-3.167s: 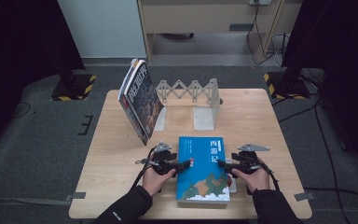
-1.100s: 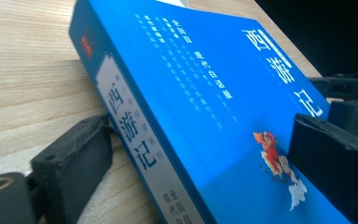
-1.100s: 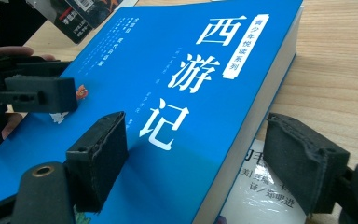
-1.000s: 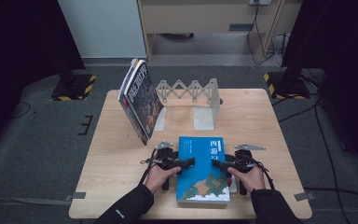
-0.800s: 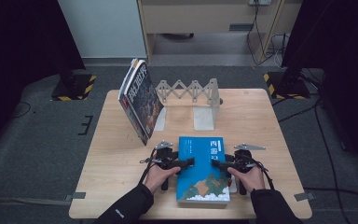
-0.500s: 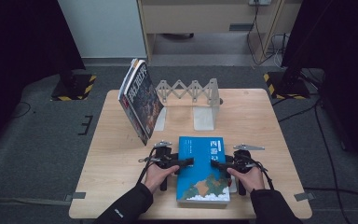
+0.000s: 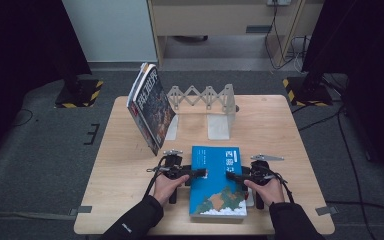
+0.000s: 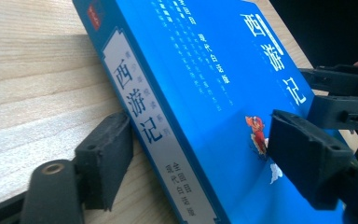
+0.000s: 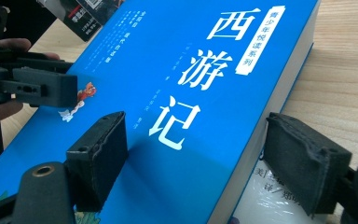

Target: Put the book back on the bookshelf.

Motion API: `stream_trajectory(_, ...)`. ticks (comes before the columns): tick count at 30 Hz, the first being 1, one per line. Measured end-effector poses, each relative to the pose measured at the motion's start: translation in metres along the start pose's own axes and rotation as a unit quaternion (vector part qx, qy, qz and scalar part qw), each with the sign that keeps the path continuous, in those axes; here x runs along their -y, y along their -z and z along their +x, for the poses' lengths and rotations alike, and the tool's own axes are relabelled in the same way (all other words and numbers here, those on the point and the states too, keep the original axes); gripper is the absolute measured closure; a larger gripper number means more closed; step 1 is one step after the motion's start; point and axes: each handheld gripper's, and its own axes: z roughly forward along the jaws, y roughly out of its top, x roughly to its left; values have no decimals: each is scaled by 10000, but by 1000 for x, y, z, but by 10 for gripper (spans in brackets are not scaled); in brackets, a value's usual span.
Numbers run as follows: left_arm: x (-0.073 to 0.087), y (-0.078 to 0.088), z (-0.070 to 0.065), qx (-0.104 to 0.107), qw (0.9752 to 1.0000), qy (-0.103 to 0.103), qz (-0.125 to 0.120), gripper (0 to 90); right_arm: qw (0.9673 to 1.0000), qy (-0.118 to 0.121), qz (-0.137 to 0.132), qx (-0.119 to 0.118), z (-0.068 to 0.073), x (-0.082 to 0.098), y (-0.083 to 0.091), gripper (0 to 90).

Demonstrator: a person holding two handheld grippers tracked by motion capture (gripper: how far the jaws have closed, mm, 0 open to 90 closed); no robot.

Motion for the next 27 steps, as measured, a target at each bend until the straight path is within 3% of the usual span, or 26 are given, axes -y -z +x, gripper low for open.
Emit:
stream_trajectory(16, 3, 5, -2, 94, 9998, 43, 163, 252, 10000, 32, 11, -36, -1, 0, 0, 213)
stream_trajectory(23, 4, 4, -2, 51, 9999, -65, 126, 229, 9998, 197, 77, 11, 0, -1, 3, 220)
stream_trajectory(27, 2, -1, 0, 87, 9998, -116, 117, 195, 9999, 125, 67, -30, 1, 1, 3, 212)
